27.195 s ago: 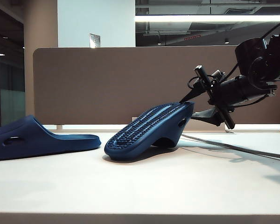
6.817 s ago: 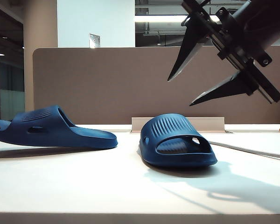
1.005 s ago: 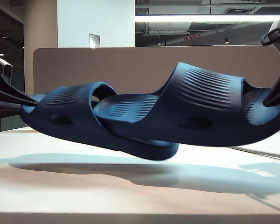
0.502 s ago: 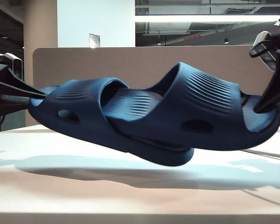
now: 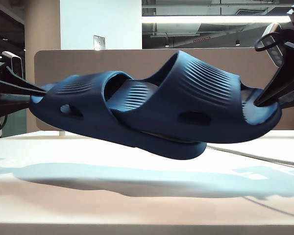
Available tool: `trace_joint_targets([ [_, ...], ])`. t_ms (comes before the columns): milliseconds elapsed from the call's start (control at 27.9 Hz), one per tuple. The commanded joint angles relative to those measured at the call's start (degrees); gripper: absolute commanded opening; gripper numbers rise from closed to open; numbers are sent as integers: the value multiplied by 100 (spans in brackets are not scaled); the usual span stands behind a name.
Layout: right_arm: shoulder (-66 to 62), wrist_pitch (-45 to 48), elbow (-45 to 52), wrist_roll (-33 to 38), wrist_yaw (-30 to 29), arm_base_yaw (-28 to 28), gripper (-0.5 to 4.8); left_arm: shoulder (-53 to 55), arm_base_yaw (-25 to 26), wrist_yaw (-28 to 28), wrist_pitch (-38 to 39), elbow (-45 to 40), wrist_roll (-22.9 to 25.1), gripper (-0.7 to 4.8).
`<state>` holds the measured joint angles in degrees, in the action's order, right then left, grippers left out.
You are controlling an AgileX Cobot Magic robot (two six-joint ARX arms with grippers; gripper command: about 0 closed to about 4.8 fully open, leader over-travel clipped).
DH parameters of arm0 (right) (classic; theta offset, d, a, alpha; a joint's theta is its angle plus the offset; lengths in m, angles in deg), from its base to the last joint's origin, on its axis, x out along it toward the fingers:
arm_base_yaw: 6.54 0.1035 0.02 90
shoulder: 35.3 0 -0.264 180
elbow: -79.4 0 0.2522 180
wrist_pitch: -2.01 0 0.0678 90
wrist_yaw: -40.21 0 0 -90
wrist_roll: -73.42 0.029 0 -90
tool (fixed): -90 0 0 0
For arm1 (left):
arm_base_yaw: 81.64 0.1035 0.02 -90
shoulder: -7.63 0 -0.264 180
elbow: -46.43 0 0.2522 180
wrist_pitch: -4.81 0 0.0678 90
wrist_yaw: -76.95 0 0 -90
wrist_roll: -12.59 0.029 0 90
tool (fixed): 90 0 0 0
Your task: Interlock the pair of blue slippers on the table with their fronts facing up.
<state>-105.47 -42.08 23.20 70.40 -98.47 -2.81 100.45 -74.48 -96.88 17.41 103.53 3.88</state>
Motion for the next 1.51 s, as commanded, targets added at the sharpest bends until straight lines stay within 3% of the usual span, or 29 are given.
trace_joint_targets([
  [36,-52,374,-20,175,-278,114,-1,-31,-107,-404,-166,13,-240,-6],
  [323,-380,935,-20,439,-225,643,-1,-31,-551,-380,-535,13,-424,-6],
  [574,-566,1145,-9,450,-225,730,1,-31,-553,-378,-870,13,-776,-6],
  [682,-566,1248,-9,452,-225,730,58,-31,-542,-380,-920,13,-780,-6],
  [789,-566,1327,-9,452,-221,730,181,-31,-533,-380,-925,13,-778,-6],
  [897,-566,1397,-9,455,-140,730,236,-31,-533,-378,-960,13,-778,-6],
  [1076,-564,1432,-9,450,37,728,281,-31,-531,-216,-1040,13,-772,-6],
  [1507,-560,1447,-11,450,101,629,285,-31,-267,588,-1047,13,-763,-6],
])
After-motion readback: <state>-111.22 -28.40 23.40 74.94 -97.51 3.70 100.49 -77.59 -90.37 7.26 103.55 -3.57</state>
